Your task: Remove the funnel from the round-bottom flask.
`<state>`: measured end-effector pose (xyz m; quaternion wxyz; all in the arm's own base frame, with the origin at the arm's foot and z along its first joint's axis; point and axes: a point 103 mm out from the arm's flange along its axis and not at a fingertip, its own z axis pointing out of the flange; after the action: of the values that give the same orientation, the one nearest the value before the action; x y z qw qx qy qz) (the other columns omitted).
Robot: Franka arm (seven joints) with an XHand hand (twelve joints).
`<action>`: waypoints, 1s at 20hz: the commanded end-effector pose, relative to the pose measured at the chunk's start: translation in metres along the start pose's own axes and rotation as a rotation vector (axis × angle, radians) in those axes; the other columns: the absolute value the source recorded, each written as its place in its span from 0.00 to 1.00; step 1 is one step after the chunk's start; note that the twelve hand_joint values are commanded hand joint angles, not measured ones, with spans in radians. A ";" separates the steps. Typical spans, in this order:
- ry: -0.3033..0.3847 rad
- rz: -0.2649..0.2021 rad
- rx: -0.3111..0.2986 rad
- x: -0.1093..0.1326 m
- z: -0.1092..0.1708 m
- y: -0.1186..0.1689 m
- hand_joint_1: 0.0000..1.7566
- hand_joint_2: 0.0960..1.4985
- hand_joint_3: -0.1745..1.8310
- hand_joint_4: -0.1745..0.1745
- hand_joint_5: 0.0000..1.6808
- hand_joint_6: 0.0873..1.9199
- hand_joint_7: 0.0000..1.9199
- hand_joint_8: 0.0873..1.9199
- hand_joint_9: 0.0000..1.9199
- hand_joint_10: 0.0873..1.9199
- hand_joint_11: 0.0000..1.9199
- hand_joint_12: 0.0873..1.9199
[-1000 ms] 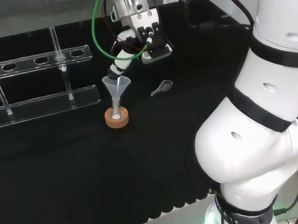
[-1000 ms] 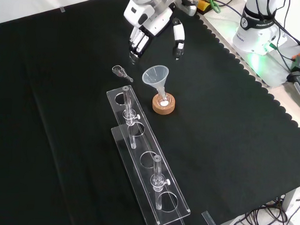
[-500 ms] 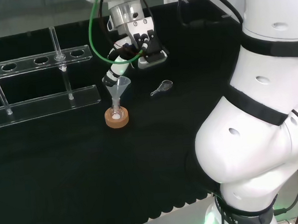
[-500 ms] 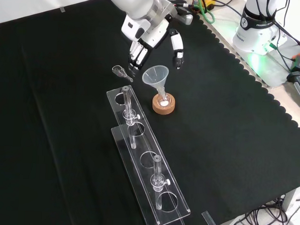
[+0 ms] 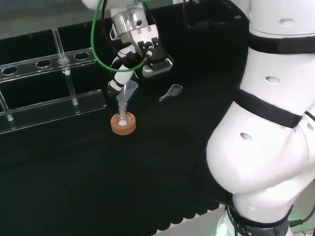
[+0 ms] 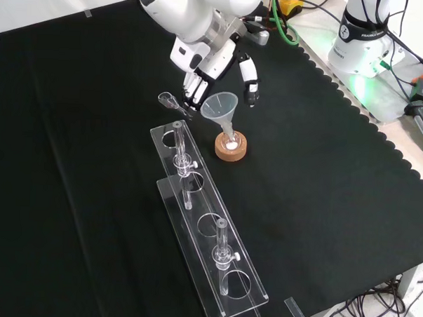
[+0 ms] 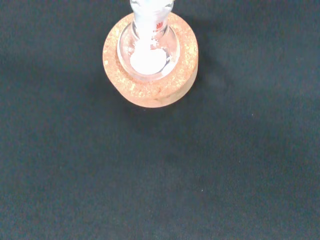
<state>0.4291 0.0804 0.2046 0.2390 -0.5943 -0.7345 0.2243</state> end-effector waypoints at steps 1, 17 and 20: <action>0.008 -0.003 0.018 -0.003 0.007 0.007 0.29 0.41 0.23 0.43 0.09 0.00 0.00 0.32 0.15 0.40 0.20 0.74; -0.034 -0.013 0.017 0.006 0.017 0.016 0.33 0.43 0.23 0.40 0.18 0.00 0.09 0.33 0.41 0.26 0.27 0.69; -0.075 0.000 -0.016 0.008 0.015 0.014 0.37 0.44 0.26 0.40 0.30 0.00 0.17 0.32 0.47 0.23 0.30 0.67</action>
<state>0.4299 0.0880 0.1828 0.2277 -0.5851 -0.7406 0.2395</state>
